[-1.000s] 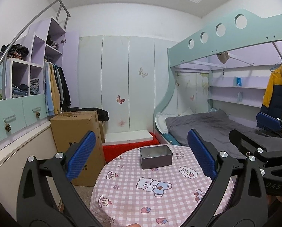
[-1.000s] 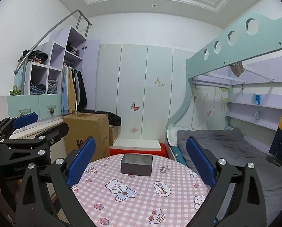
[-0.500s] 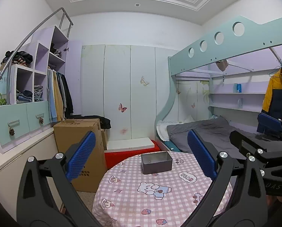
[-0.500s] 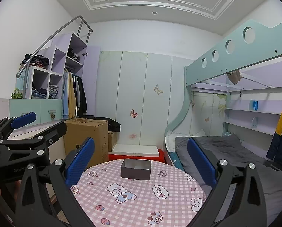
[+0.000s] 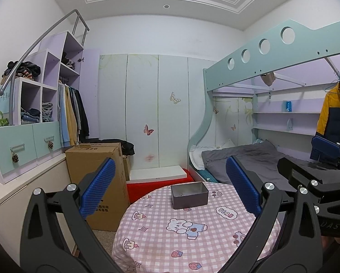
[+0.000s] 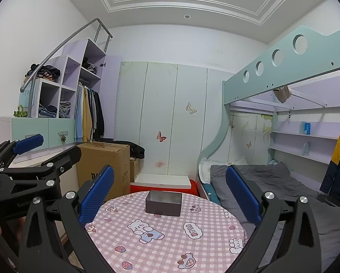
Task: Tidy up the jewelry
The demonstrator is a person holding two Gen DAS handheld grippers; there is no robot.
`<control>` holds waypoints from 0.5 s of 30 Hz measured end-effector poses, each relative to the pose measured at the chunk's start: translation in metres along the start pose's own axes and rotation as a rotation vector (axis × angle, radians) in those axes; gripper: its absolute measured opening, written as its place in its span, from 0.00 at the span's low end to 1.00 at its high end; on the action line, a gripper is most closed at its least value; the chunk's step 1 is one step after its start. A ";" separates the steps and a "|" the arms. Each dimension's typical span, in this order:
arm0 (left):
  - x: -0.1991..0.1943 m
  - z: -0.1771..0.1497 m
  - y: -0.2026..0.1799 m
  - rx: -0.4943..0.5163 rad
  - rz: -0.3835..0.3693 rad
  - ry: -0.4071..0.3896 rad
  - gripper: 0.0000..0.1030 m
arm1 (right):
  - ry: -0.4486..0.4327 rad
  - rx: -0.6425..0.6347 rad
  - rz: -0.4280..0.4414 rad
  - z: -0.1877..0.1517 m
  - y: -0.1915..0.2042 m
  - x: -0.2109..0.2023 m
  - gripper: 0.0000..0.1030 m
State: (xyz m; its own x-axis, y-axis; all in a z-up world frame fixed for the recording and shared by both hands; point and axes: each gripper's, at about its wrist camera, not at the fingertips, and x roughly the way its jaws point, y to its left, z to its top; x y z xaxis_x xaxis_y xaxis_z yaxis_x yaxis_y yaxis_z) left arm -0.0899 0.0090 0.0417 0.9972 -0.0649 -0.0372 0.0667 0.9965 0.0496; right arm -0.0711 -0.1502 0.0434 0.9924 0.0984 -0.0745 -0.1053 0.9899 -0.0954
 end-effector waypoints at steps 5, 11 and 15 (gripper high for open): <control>-0.003 0.001 0.000 0.004 0.006 -0.004 0.93 | 0.002 0.000 0.001 0.000 -0.001 0.000 0.92; -0.004 0.001 -0.001 0.004 0.005 -0.003 0.93 | 0.004 0.000 0.000 0.000 -0.001 0.000 0.92; -0.004 0.001 -0.002 0.005 0.005 -0.003 0.93 | 0.004 -0.001 -0.001 0.000 -0.001 0.000 0.92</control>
State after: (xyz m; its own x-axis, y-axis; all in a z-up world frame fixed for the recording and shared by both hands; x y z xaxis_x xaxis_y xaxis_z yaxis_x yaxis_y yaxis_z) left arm -0.0944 0.0077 0.0424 0.9976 -0.0604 -0.0335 0.0621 0.9966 0.0544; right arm -0.0713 -0.1513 0.0431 0.9922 0.0970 -0.0786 -0.1044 0.9899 -0.0962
